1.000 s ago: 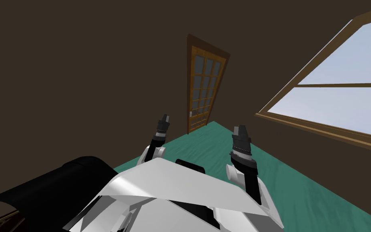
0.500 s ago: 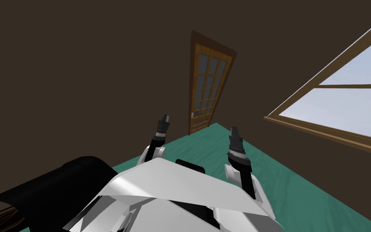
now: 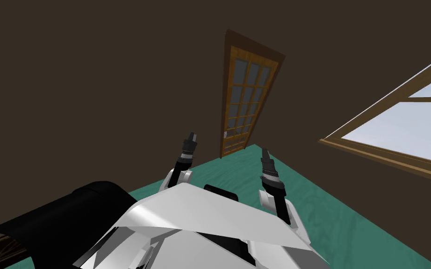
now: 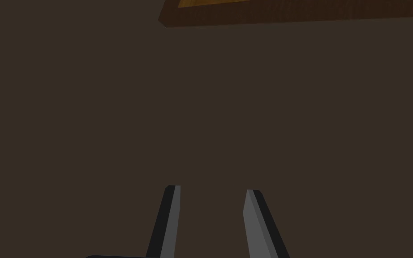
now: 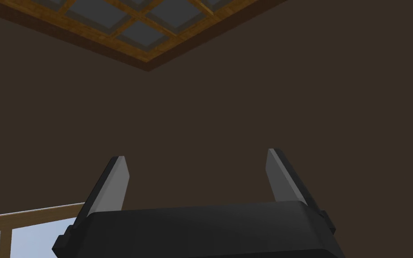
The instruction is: Pull the door open
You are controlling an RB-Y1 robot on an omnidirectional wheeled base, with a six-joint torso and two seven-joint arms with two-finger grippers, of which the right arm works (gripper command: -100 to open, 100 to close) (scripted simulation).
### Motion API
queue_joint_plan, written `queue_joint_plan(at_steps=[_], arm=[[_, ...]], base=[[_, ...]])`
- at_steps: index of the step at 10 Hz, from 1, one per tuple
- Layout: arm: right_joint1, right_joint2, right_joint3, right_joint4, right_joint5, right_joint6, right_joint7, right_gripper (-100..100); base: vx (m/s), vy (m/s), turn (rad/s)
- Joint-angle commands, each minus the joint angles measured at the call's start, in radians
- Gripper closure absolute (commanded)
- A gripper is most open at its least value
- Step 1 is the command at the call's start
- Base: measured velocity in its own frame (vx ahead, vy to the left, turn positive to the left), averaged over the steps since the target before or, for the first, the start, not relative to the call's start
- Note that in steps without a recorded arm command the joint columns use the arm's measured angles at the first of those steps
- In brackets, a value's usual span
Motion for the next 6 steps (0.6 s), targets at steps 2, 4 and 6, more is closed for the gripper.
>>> queue_joint_plan(at_steps=[2, 4, 6], arm=[[-0.009, -0.012, 0.000, 0.064, 0.007, -0.020, 0.055, -100], [-0.022, -0.017, 0.002, 0.116, 0.015, -0.031, 0.098, -100], [-0.035, -0.022, 0.004, 0.169, 0.022, -0.042, 0.142, -100]], base=[[0.091, -0.015, 0.103], [0.103, -0.021, 0.117], [0.090, -0.017, 0.118]])
